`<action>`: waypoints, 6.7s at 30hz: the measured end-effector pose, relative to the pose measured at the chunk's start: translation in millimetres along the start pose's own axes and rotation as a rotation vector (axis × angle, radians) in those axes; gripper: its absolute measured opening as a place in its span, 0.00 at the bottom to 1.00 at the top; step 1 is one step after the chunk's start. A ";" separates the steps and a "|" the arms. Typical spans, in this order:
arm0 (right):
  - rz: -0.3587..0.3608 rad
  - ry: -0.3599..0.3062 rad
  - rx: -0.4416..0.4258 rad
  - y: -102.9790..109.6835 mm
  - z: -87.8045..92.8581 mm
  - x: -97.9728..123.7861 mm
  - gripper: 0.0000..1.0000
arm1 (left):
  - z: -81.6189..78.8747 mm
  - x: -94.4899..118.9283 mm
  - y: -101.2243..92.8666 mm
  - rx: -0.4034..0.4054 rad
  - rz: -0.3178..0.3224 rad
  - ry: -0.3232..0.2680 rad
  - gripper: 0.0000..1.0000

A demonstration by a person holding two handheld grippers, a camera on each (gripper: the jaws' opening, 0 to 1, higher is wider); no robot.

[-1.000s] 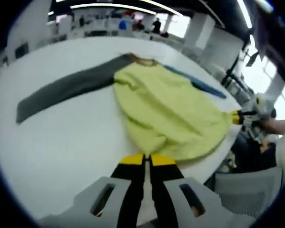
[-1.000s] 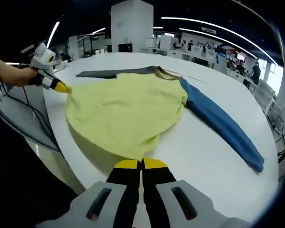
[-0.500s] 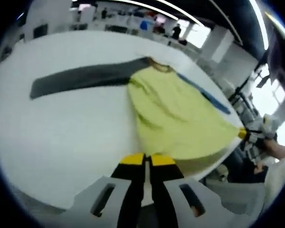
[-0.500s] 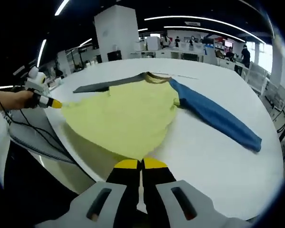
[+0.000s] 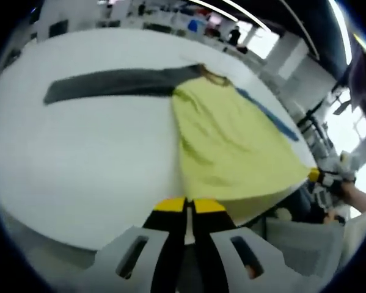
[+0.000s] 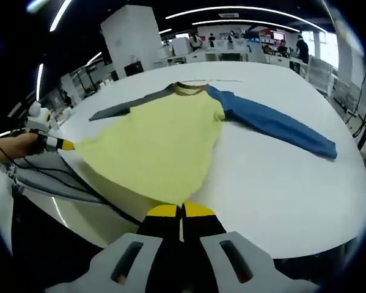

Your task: Fold the garment on the visible template until the final outline fits inside the template.

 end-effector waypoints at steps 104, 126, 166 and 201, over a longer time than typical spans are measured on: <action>0.034 -0.171 0.067 -2.0 -13.6 5.2 0.68 | -0.1 12.1 6.4 -0.082 0.003 -0.147 0.71; 0.043 -0.161 0.067 -16.1 -21.2 -0.4 0.64 | -8.2 8.4 2.3 -0.049 0.025 -0.167 0.71; 0.067 -0.241 -0.088 -47.7 -34.7 -7.2 0.60 | -5.4 1.4 -0.7 -0.037 0.057 -0.138 0.70; 0.216 -0.288 -0.208 -159.5 -45.8 7.1 0.57 | -1.8 10.8 -2.5 -0.031 0.028 -0.140 0.70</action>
Point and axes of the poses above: the point that each gripper's makers call its tool centre point, and the gripper's own axes: x roughly backward along the fingers, y roughly to its left, z roughly out of its underside, the point moved 5 cm from there along x, roughly backward along the fingers, and after that the axes turned 8 degrees about -z, right-handed, at the moved point
